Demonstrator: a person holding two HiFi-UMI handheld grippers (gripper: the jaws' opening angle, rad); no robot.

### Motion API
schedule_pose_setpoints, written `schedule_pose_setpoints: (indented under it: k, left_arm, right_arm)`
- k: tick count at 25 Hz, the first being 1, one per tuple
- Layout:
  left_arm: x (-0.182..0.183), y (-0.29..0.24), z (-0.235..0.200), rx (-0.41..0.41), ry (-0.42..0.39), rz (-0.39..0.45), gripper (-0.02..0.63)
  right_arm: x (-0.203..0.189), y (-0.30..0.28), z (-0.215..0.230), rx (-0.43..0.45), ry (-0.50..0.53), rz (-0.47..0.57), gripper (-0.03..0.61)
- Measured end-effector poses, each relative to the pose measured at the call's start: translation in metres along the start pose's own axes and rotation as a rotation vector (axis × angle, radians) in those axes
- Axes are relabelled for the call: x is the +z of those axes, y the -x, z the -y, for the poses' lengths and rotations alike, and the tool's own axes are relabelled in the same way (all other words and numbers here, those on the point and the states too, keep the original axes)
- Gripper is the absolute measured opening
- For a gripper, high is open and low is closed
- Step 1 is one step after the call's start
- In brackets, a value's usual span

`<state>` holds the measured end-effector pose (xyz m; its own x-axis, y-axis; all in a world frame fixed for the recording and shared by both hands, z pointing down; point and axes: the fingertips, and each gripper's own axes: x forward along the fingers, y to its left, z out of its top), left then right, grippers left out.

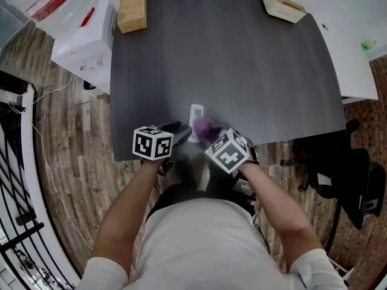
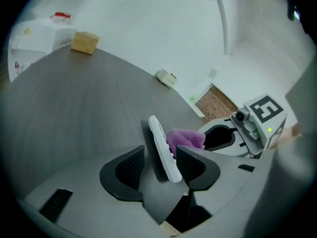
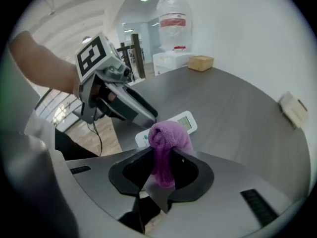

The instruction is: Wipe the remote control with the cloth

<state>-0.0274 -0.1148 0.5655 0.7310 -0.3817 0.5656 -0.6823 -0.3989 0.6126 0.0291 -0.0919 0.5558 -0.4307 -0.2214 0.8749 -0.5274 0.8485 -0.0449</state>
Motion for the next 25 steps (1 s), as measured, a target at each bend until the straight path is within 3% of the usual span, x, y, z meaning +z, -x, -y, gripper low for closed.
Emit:
schedule_pose_setpoints:
  k: [7, 11, 15, 21, 25]
  left_arm:
    - [0.003, -0.033, 0.011, -0.096, 0.158, -0.109, 0.172]
    - [0.007, -0.032, 0.006, -0.139, 0.336, -0.062, 0.096]
    - [0.005, -0.018, 0.01, -0.211, 0.415, 0.006, 0.094]
    - [0.033, 0.026, 0.048, -0.563, 0.694, 0.265, 0.091]
    - [0.047, 0.044, 0.061, -0.649, 0.675, 0.345, 0.091]
  right_arm:
    - [-0.012, -0.003, 0.015, 0.102, -0.387, 0.082, 0.104]
    - [-0.012, 0.003, 0.016, 0.162, -0.489, 0.135, 0.104]
    - [-0.011, 0.031, 0.029, 0.115, -0.439, 0.201, 0.104]
    - [0.038, 0.076, 0.074, -0.078, -0.248, 0.338, 0.104]
    - [0.086, 0.099, 0.073, -0.091, -0.091, 0.427, 0.104]
